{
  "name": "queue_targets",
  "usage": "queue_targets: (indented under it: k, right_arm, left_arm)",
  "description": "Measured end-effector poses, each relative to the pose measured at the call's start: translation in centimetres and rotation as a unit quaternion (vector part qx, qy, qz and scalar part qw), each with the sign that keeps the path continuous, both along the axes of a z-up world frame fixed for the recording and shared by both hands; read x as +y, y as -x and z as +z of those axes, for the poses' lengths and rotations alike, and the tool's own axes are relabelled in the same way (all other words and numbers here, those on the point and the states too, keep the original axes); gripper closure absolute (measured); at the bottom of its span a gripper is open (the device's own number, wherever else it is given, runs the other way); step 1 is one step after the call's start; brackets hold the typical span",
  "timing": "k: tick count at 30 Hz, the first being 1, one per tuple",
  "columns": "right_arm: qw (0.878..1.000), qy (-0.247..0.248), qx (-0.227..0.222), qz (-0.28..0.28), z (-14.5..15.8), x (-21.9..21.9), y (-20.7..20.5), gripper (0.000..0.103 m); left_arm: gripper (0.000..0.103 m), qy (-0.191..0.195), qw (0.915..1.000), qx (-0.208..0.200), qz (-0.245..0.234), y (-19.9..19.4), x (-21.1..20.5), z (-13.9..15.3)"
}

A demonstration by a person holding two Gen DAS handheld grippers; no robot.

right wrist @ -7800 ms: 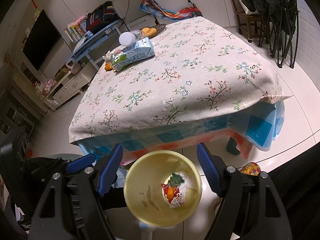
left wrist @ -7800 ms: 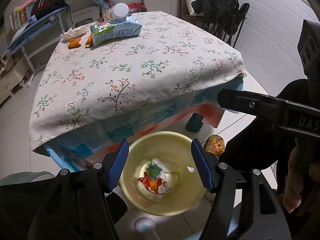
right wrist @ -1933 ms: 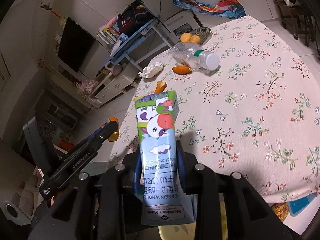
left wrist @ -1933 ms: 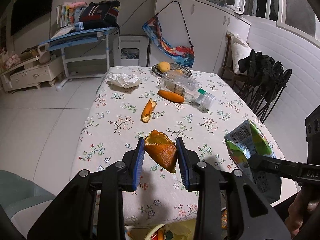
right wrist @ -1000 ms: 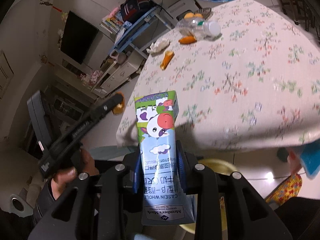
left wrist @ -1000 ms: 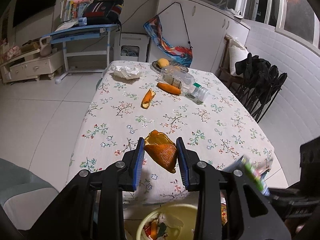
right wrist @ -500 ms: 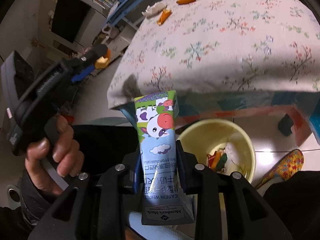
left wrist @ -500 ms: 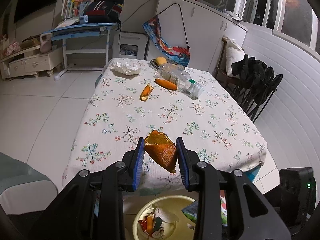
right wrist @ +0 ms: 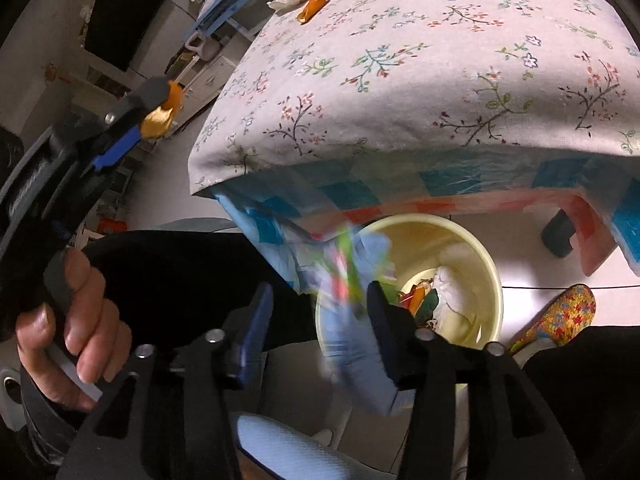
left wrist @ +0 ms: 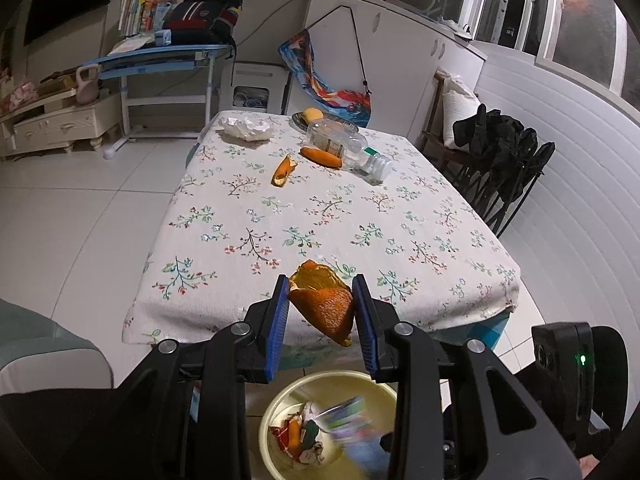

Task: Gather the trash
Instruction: 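Carry the juice carton and orange peel to the basin and open the right tool, then open the left tool over the basin to drop the orange peel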

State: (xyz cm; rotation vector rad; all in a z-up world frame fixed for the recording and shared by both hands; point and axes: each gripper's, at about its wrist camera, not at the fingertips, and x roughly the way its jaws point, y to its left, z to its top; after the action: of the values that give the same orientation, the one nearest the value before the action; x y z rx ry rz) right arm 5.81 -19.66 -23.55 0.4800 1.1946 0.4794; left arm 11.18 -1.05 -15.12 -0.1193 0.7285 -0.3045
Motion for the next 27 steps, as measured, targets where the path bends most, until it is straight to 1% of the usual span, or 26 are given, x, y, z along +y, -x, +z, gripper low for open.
queue_targets:
  k: [4, 10, 14, 16, 19, 23, 25, 27]
  right_arm:
    - [1.000, -0.002, -0.004, -0.016, 0.2, -0.6, 0.1, 0.047]
    - [0.998, 0.000, -0.016, -0.067, 0.6, -2.3, 0.1, 0.038]
    - [0.994, 0.013, -0.028, -0.108, 1.0, -3.7, 0.2, 0.037]
    - [0.992, 0.023, -0.036, -0.119, 1.2, -4.2, 0.3, 0.037]
    - [0.988, 0.061, -0.069, -0.124, 2.3, -4.0, 0.4, 0.034]
    - [0.982, 0.088, -0.108, -0.129, 3.6, -3.8, 0.7, 0.031]
    - [0.980, 0.089, -0.115, -0.135, 3.7, -4.0, 0.7, 0.028]
    - [0.980, 0.086, -0.112, -0.143, 3.5, -4.5, 0.6, 0.028]
  left_arm:
    - [0.072, -0.001, 1.0000, 0.000, -0.006, 0.7, -0.1, -0.1]
    - [0.072, -0.001, 0.9999, 0.000, -0.016, 1.6, -0.4, -0.2]
    - [0.072, -0.003, 0.9996, 0.004, -0.029, 2.2, -0.8, -0.5]
    - [0.072, -0.005, 0.9992, 0.009, -0.040, 2.6, -1.2, -0.8]
    - [0.072, -0.006, 0.9981, 0.021, -0.058, 3.1, -1.8, -1.4]
    - [0.072, -0.011, 0.9951, 0.045, -0.087, 4.2, -2.9, -2.5]
    - [0.072, -0.013, 0.9925, 0.064, -0.104, 4.7, -3.4, -3.3]
    - [0.072, -0.019, 0.9896, 0.080, -0.118, 5.2, -3.8, -3.9]
